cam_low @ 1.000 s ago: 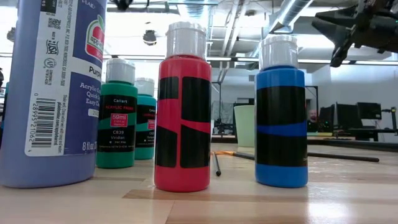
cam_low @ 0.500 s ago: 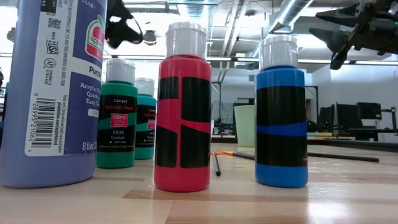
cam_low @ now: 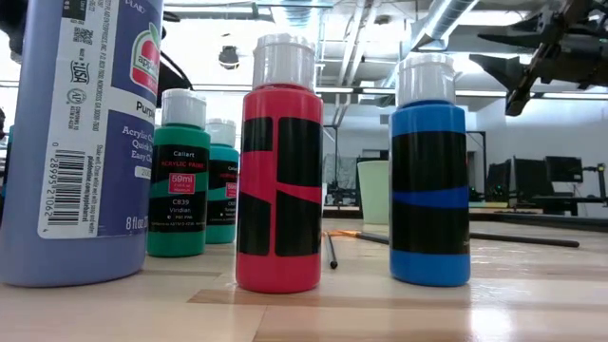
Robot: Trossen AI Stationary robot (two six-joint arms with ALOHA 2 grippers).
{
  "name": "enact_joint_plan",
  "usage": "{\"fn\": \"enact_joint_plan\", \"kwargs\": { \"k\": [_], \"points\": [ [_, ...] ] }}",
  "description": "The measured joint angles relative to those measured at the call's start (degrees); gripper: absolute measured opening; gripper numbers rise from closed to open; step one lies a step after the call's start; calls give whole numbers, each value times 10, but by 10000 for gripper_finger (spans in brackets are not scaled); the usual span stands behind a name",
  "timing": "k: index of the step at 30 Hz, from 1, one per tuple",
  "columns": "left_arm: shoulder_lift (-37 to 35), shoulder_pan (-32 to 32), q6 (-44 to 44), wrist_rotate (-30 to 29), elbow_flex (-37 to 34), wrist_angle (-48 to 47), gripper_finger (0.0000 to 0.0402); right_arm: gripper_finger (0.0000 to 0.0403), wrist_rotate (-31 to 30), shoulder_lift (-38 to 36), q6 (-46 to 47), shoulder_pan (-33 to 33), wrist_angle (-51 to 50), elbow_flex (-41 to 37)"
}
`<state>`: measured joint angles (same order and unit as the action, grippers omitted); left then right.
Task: Pick & Place Paint Supplies
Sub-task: Put the large light blue paint bottle into the transparent bin
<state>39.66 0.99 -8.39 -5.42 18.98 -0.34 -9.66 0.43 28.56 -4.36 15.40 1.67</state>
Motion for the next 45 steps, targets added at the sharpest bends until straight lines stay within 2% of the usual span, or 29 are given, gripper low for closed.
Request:
{"fn": "enact_joint_plan", "kwargs": {
  "k": [7,15,20,28,38,42,45],
  "points": [
    [7,-6,0,0,-22,44,225,153,-1,0,0,-3,-2,0],
    [52,-11,7,0,-22,62,204,147,-1,0,0,-3,-16,0],
    [63,-11,6,-8,-22,101,165,141,-1,0,0,-3,-17,0],
    [70,-11,21,-18,-21,109,62,132,-1,0,0,-3,-17,0],
    [85,-11,20,-11,-20,112,17,132,-1,0,0,-3,-17,0],
    [85,-11,21,-3,-20,110,16,134,-1,0,0,-3,-17,0],
    [86,-11,23,-3,-22,101,40,134,-1,0,0,-3,-17,0]
  ]
}}
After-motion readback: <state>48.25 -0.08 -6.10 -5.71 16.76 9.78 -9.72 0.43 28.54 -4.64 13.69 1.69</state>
